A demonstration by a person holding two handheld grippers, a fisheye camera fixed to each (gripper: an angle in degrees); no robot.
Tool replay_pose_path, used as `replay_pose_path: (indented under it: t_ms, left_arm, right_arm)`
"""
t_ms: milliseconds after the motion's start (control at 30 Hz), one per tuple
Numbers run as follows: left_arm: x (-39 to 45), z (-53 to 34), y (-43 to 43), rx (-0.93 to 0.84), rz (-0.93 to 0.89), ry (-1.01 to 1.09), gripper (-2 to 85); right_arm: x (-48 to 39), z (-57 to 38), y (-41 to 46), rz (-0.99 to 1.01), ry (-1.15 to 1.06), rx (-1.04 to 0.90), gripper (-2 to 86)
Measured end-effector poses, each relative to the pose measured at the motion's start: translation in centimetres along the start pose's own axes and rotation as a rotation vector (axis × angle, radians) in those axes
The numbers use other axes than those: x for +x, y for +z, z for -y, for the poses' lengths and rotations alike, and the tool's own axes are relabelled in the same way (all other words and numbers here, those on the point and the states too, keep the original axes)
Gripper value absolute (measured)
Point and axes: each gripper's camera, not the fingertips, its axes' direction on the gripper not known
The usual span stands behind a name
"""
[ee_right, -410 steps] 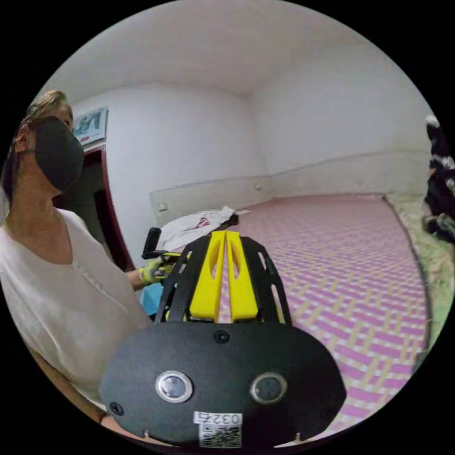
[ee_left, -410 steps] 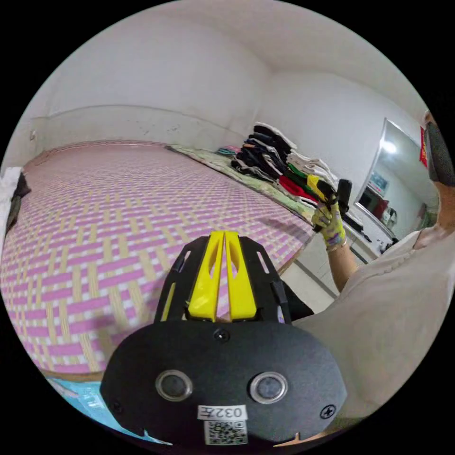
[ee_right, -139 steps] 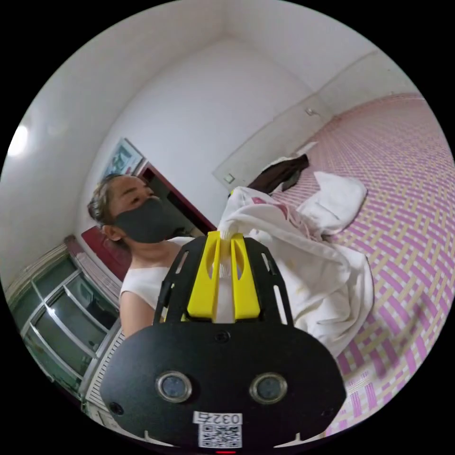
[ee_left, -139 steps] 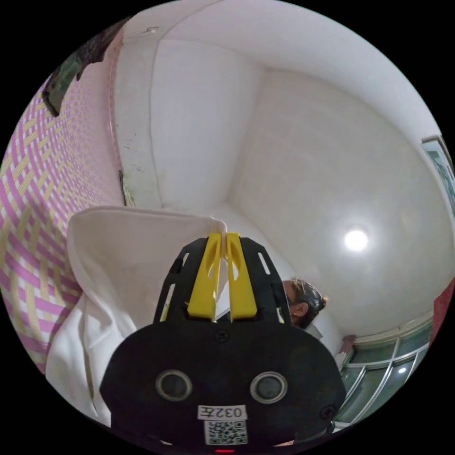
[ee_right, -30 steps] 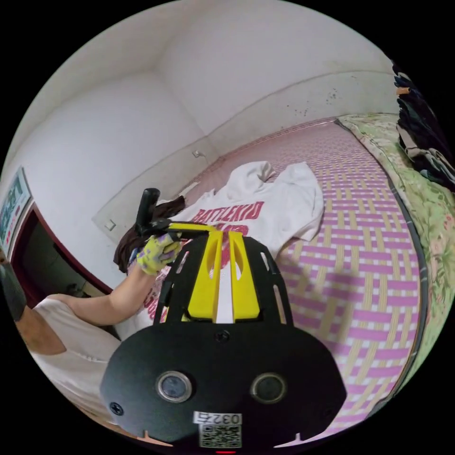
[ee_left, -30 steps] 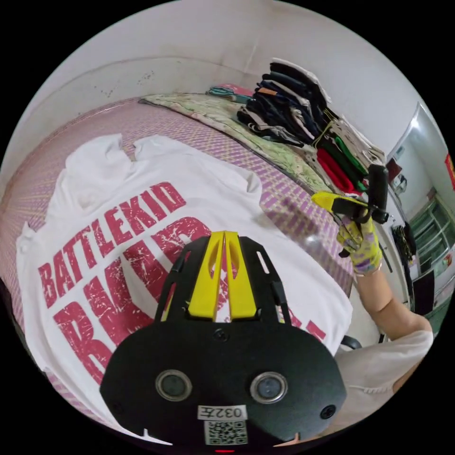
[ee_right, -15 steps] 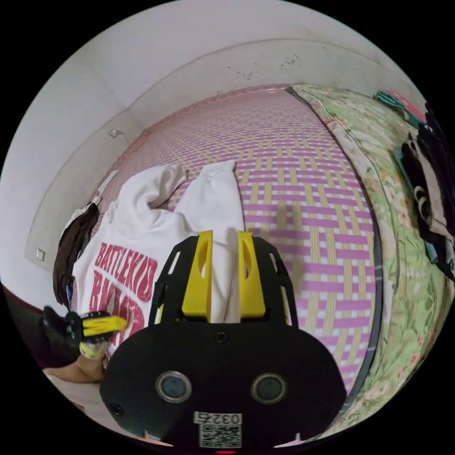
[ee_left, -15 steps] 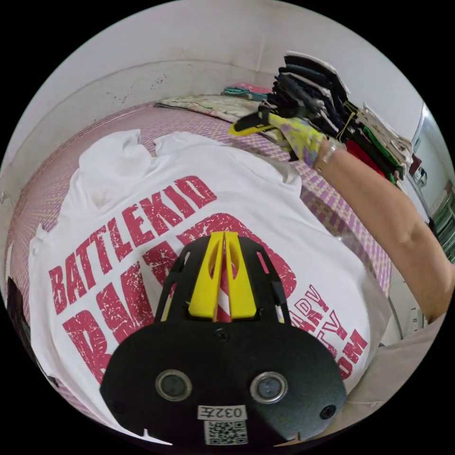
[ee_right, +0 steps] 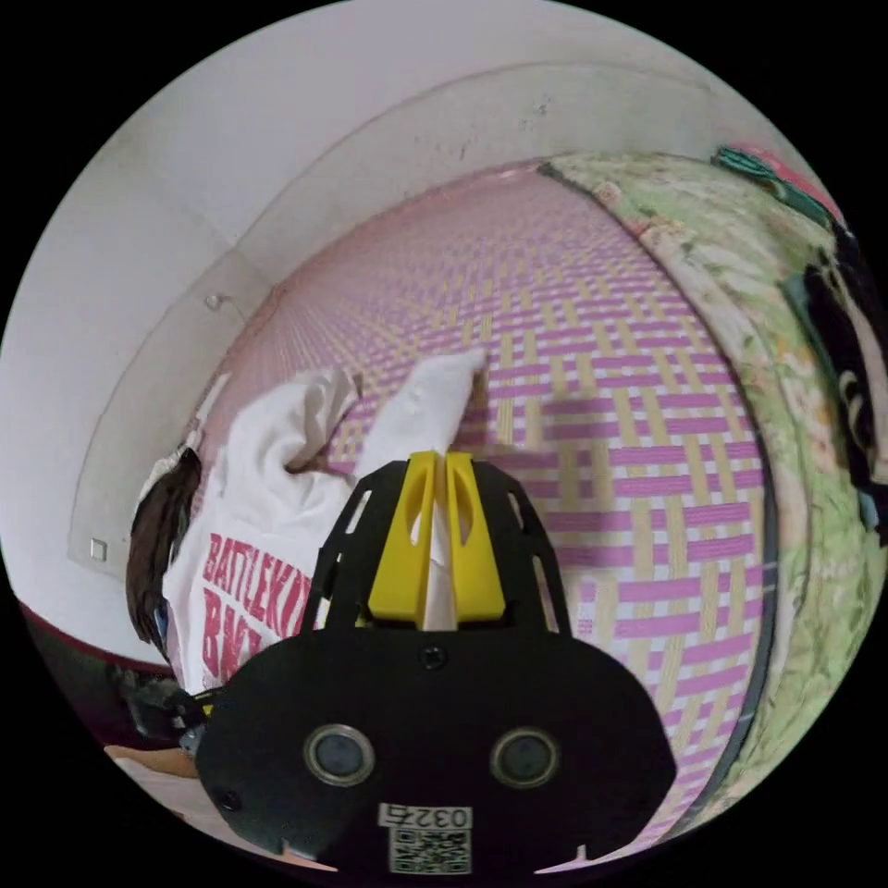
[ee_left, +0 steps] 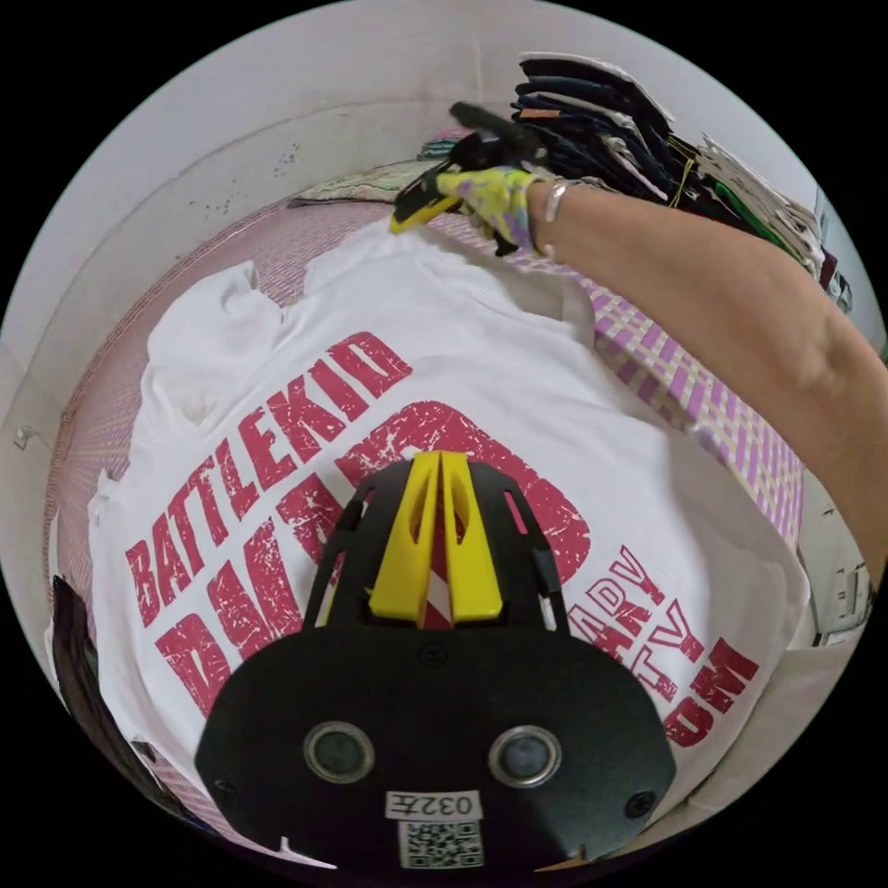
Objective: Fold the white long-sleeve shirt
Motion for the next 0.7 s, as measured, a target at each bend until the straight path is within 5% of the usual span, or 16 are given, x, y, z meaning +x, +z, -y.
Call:
replay_pose_path:
  t_ms: [167,300,400,567,700]
  left_arm:
    - [-5.9,-2.7,-2.1,0.147,-0.218,-0.142,-0.9]
    - [-13.4,-8.2,-7.3,0.561,-0.67,-0.32,-0.2]
    - [-16.8,-11.8,-12.5,0.724,-0.735,-0.391,3.2]
    - [-19.6,-19.2,-18.0,0.897,-0.883,-0.424,7.2]
    - [-19.0,-26.0,-18.9,0.764,-0.744,-0.469,7.8]
  right_arm:
    - [-4.2,-1.1,-11.9,-0.039,-0.095,0.165,-0.6]
    - [-16.7,-9.2,-21.5,0.014,-0.495,0.33,-0.8]
    - [-23.6,-19.3,-26.6,0.112,-0.729,0.378,-0.7]
    - [-29.7,-36.4,-22.3,0.194,-1.086,0.116,0.2]
    - [-28.9,-45.7,-12.8,0.078,-1.067,-0.202,5.4]
